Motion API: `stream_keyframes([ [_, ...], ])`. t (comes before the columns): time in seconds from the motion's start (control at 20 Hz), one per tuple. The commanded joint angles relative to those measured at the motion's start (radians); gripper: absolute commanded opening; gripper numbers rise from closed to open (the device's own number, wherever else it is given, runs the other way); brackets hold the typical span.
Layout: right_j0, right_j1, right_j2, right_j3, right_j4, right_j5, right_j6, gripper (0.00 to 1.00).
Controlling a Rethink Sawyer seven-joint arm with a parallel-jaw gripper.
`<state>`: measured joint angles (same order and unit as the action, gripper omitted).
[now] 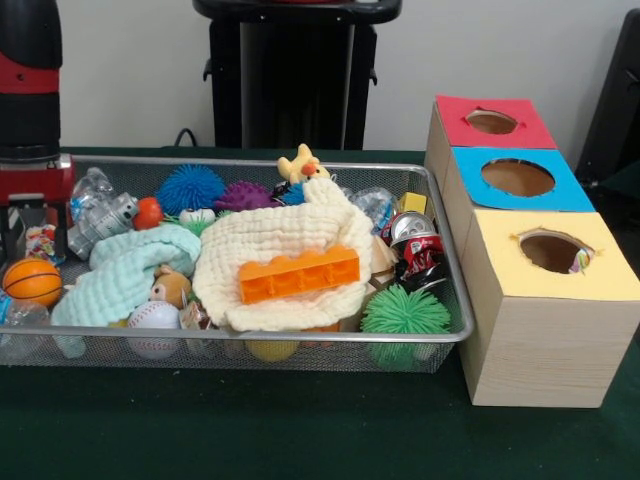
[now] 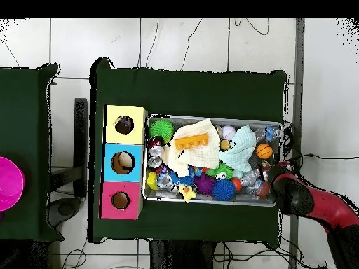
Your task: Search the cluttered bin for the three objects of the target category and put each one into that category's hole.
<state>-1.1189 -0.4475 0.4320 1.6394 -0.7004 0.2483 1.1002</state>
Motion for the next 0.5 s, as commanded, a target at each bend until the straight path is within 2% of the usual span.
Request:
stream_keyframes([
  [0.05, -0.029, 0.261, 0.016, -0.058, -0.014, 0.189, -0.089, 1.0],
  [0.5, -0.001, 0.255, -0.02, -0.039, -0.002, 0.149, -0.027, 1.0],
])
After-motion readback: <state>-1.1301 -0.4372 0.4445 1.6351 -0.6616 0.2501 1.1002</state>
